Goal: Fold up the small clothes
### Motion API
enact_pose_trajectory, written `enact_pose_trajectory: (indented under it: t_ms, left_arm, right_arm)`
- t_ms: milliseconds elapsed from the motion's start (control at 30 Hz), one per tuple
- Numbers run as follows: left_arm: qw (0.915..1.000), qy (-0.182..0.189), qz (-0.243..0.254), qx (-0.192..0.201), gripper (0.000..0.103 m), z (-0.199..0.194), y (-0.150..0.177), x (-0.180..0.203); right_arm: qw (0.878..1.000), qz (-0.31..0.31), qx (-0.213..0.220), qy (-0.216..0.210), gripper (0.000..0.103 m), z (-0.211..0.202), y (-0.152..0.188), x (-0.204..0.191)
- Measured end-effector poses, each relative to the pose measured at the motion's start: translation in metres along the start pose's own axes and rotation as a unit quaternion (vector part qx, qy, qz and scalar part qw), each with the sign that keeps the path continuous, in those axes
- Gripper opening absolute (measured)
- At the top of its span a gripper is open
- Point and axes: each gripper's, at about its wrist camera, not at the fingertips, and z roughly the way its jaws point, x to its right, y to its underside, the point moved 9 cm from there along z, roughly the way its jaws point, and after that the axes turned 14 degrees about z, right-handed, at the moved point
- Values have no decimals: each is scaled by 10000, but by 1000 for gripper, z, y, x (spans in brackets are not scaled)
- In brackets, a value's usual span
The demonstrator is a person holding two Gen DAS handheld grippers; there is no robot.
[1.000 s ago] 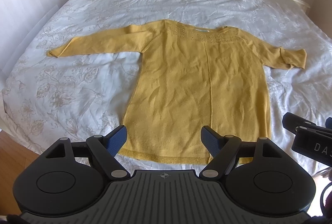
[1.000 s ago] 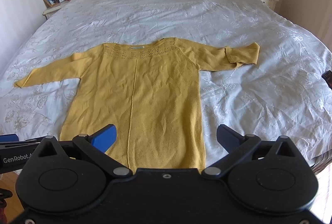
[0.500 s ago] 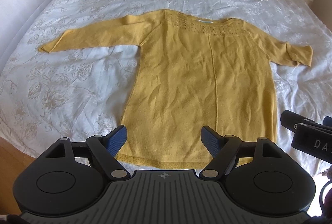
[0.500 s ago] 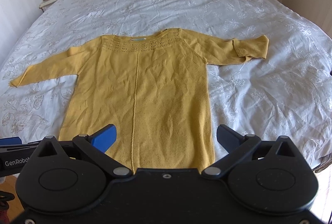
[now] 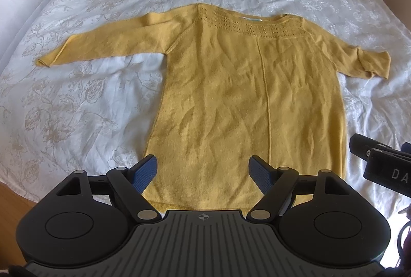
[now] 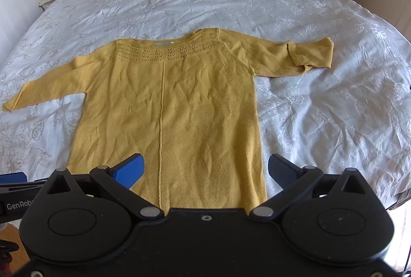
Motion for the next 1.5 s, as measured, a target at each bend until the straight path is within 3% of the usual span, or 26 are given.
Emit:
enact_pose_trajectory:
  t_ms: [300,800,900,1100,1200,1267,1333,1500]
  left_arm:
    - [10000,-53,-34,8,78,13,-28,-12]
    - [9989,240,396,-13,76,42,-56,-20]
    - [9986,386,353,-113,69,48,-58,-20]
    - [9986,453,241,-111,60,54,-61,-20]
    - [9990,395,209,21,59,54,-67,-19]
    - [9993,296,100,191,58,50,-74,-20]
    - [9991,123,-56,409,58,44,-82,-22]
    - [9966,-145,-354,735,59,33,-103,-17]
  right_arm:
    - [9999,62,-16,96,102,13,-18,-5]
    - [9982,388,-182,425,101,35,-26,-17]
    - [9981,370,-261,424,101,42,-26,-19]
    - [9983,40,-377,453,87,58,-30,-17]
    - [9985,7,-408,363,86,66,-37,-9]
    - [9986,-87,-407,326,80,73,-45,-3]
    - [9983,-328,-292,387,73,80,-56,5]
    - [9936,-767,546,624,73,91,-98,34]
